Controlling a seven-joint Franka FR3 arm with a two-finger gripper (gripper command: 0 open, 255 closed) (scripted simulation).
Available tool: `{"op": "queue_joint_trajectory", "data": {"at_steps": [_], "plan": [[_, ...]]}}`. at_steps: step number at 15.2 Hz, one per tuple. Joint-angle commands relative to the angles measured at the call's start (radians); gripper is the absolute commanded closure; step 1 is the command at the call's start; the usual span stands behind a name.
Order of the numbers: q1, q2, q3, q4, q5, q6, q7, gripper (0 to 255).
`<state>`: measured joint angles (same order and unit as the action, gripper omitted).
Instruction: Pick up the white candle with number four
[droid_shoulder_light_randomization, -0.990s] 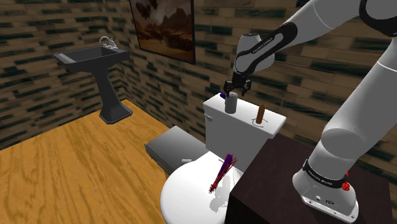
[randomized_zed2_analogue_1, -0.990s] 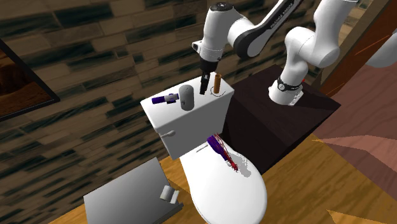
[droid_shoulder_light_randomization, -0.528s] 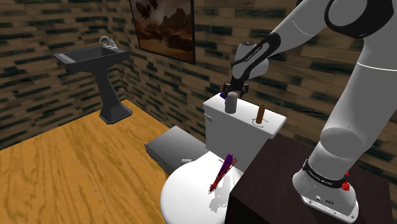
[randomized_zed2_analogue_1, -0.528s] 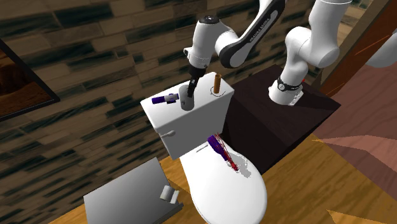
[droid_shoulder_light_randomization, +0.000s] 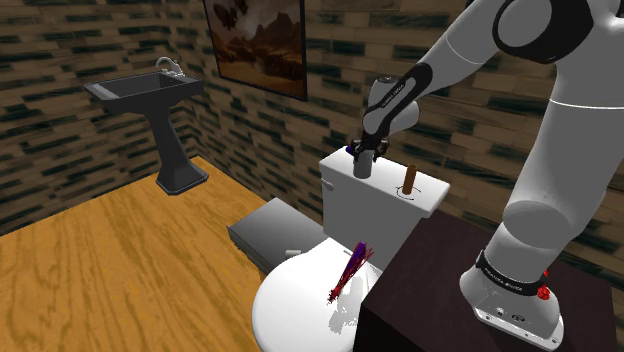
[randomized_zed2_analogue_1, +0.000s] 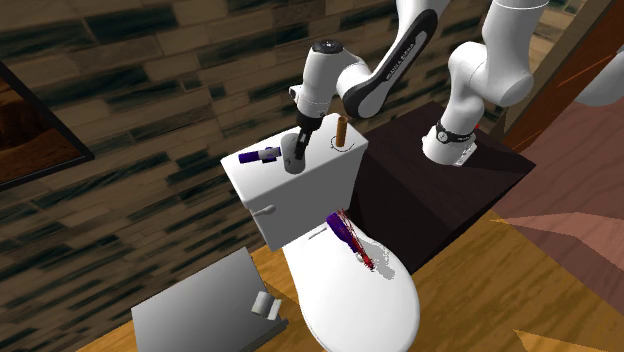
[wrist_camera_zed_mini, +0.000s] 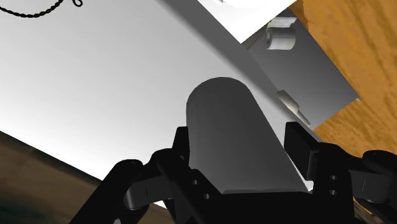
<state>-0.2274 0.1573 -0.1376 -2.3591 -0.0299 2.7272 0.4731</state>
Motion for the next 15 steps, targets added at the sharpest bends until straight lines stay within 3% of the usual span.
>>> {"op": "queue_joint_trajectory", "data": {"at_steps": [1, 9, 15], "plan": [[0.000, 0.004, 0.001, 0.000, 0.001, 0.003, -0.001, 255], [0.000, 0.004, 0.000, 0.000, 0.001, 0.002, -0.001, 255], [0.003, -0.062, -0.003, 0.014, -0.012, -0.076, 0.006, 255]]}}
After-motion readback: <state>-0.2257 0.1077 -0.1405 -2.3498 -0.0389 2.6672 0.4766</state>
